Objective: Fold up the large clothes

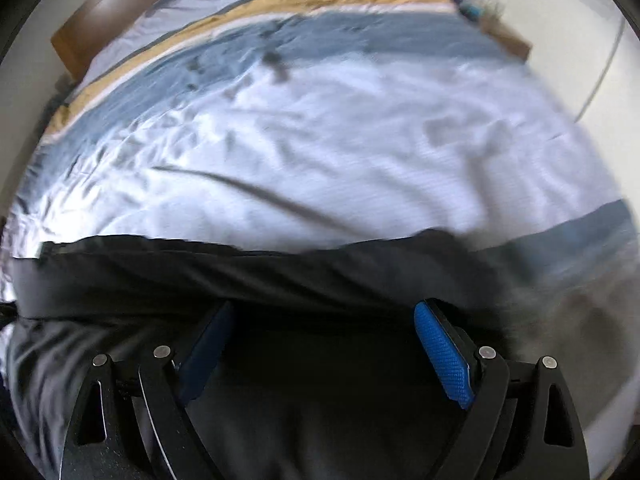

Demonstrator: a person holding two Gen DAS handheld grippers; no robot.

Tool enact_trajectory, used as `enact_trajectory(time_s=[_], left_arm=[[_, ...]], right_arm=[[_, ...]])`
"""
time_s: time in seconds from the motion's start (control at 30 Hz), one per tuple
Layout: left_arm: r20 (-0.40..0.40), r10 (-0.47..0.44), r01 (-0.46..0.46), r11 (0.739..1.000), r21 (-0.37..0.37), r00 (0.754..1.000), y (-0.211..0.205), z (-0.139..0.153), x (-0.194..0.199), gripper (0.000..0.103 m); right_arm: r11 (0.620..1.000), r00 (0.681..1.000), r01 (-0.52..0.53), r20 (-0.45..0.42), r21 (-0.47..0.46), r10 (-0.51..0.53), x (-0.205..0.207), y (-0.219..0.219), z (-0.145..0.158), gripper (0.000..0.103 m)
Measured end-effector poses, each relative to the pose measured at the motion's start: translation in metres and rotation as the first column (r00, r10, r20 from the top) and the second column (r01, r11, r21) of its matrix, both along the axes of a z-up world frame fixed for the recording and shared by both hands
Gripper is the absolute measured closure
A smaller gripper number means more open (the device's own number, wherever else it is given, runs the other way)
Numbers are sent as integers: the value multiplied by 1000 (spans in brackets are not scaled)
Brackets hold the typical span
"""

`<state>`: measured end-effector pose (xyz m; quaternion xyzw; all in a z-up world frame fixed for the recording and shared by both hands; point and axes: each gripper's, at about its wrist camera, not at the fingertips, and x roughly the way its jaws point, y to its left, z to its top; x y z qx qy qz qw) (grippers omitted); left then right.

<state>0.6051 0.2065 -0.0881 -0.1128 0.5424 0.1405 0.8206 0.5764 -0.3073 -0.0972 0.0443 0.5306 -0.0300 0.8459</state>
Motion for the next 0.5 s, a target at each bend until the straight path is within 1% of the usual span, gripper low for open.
enact_trajectory(time_s=[0.07,0.1,0.13,0.17,0.27,0.33,0.37,0.43,0.5], left_arm=[[63,3,0,999,-42,998,9,17,-25,29],[81,-2,7,999,-51,997,9,21,-32,29],[104,-15,21,998,-59,994,7,27,-42,29],[135,-34,42,997,-63,990,0,35,-56,29],[200,-88,110,989,-100,976,-25,44,-83,29],[224,-127,153,983,-103,966,-45,42,-101,29],[223,-150,174,980,-95,963,-57,36,-109,29],[199,-178,195,978,-73,964,-71,24,-115,29],[174,-204,212,977,-28,963,-80,8,-120,29]], right_arm=[[1000,998,-15,60,-9,15,-14,-2,21,14],[999,994,-32,104,1,31,-25,0,35,14],[999,991,-46,128,12,44,-32,3,44,14],[997,985,-73,156,28,68,-43,10,55,14],[984,966,-169,207,59,153,-71,36,65,13],[971,955,-225,219,84,202,-85,54,60,13],[966,952,-241,214,92,218,-90,61,54,13],[959,949,-270,192,80,251,-95,73,39,13],[959,952,-275,162,73,261,-95,77,22,13]])
